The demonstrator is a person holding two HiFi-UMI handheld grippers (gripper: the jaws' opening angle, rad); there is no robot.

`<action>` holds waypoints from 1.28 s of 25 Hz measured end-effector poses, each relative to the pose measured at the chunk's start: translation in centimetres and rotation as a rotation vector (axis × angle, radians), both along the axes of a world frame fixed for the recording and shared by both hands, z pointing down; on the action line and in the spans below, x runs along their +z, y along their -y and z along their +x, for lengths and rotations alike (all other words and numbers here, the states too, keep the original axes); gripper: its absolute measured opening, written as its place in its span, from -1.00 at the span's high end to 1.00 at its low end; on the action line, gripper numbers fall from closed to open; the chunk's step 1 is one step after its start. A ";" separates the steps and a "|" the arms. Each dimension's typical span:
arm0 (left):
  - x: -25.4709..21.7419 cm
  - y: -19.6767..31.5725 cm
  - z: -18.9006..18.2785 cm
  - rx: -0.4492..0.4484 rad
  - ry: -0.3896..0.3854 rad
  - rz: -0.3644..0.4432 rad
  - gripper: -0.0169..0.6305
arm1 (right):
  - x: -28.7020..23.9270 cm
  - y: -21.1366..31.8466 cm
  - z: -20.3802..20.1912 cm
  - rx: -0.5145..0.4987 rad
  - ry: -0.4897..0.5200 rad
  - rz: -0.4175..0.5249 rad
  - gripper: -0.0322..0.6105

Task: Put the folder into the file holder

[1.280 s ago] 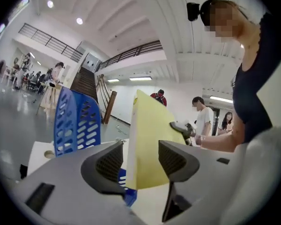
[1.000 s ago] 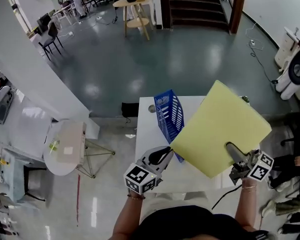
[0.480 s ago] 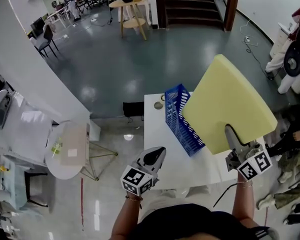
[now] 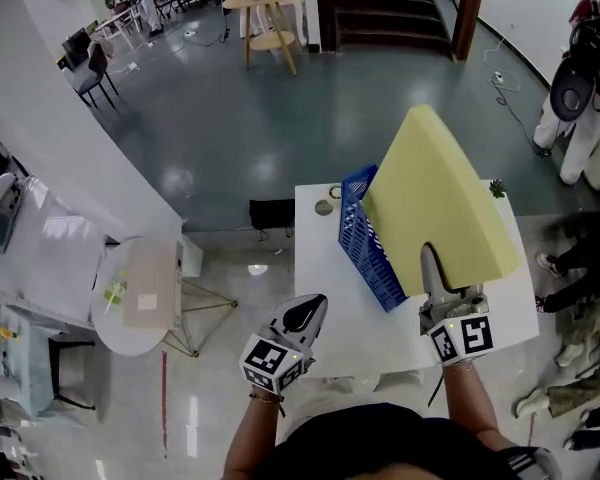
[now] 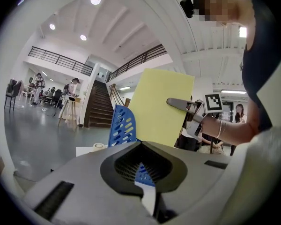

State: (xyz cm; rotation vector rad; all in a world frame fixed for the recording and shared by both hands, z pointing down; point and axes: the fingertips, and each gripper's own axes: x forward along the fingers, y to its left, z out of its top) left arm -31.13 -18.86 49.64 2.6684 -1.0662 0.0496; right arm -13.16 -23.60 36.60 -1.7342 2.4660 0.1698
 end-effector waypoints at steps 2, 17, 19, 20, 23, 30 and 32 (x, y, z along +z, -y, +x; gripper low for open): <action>0.2 0.1 -0.2 -0.004 0.008 0.012 0.95 | 1.2 0.0 -0.6 0.018 -0.017 0.014 0.43; 1.2 0.7 -1.2 -0.010 0.035 -0.009 0.95 | 8.6 1.7 -2.5 -0.044 -0.064 -0.080 0.43; 1.3 0.6 -1.6 -0.018 0.040 -0.013 0.95 | 9.8 2.0 -2.5 -0.040 -0.062 -0.099 0.43; 1.4 0.6 -1.9 -0.023 0.043 -0.016 0.95 | 10.3 2.2 -2.5 -0.041 -0.057 -0.108 0.43; 1.7 0.6 -2.8 -0.043 0.051 -0.023 0.95 | 11.3 2.8 -2.9 -0.049 -0.059 -0.122 0.42; 2.0 0.3 -3.7 -0.058 0.066 -0.029 0.95 | 13.9 3.5 -3.5 -0.061 -0.069 -0.158 0.40; 2.0 0.1 -3.8 -0.057 0.076 -0.022 0.95 | 14.5 3.6 -3.4 -0.064 -0.069 -0.168 0.39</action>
